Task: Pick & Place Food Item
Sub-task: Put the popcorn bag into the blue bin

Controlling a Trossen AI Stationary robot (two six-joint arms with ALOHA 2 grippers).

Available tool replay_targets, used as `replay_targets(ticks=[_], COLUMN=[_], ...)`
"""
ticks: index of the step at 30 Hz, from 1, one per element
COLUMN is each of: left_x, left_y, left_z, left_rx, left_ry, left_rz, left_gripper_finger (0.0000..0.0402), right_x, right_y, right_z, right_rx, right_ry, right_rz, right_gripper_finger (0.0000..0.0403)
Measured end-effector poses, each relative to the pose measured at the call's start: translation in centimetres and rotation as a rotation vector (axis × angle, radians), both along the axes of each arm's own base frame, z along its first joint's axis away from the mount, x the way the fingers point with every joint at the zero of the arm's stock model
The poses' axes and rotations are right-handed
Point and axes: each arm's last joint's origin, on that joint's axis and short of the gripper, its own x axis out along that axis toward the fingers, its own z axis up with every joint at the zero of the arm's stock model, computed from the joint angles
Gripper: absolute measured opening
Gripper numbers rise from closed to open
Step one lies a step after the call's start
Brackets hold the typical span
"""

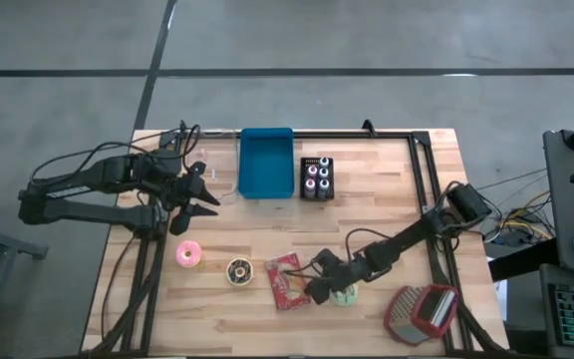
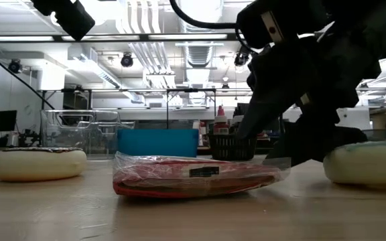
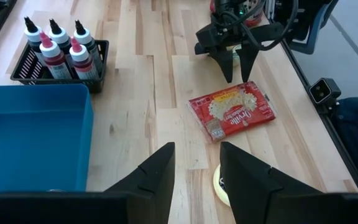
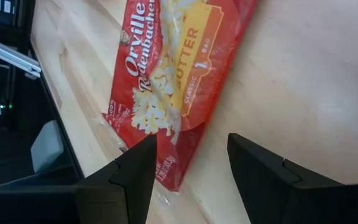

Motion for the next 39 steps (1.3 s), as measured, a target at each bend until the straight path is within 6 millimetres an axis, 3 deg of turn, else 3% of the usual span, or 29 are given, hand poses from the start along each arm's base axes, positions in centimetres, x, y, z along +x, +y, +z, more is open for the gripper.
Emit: replay_targets(ticks=[12, 24, 32, 39], left_x=[0.0, 0.0, 0.0, 0.0], left_y=[0.0, 0.0, 0.0, 0.0], left_z=[0.0, 0.0, 0.0, 0.0], left_rx=[0.000, 0.000, 0.000, 0.000], left_ry=[0.000, 0.000, 0.000, 0.000], left_rz=[0.000, 0.000, 0.000, 0.001], left_gripper_finger=[0.0133, 0.0133, 0.0133, 0.0133], right_x=[0.9, 0.6, 0.4, 0.5], right_y=[-1.6, -0.3, -0.8, -1.6], right_z=[0.1, 0.6, 2.0, 1.4], right_rx=[0.002, 0.021, -0.057, -0.143], right_ry=[-0.016, -0.068, -0.104, -0.076], right_rz=[0.017, 0.053, 0.084, 0.139], right_gripper_finger=[0.0194, 0.0194, 0.0194, 0.0194])
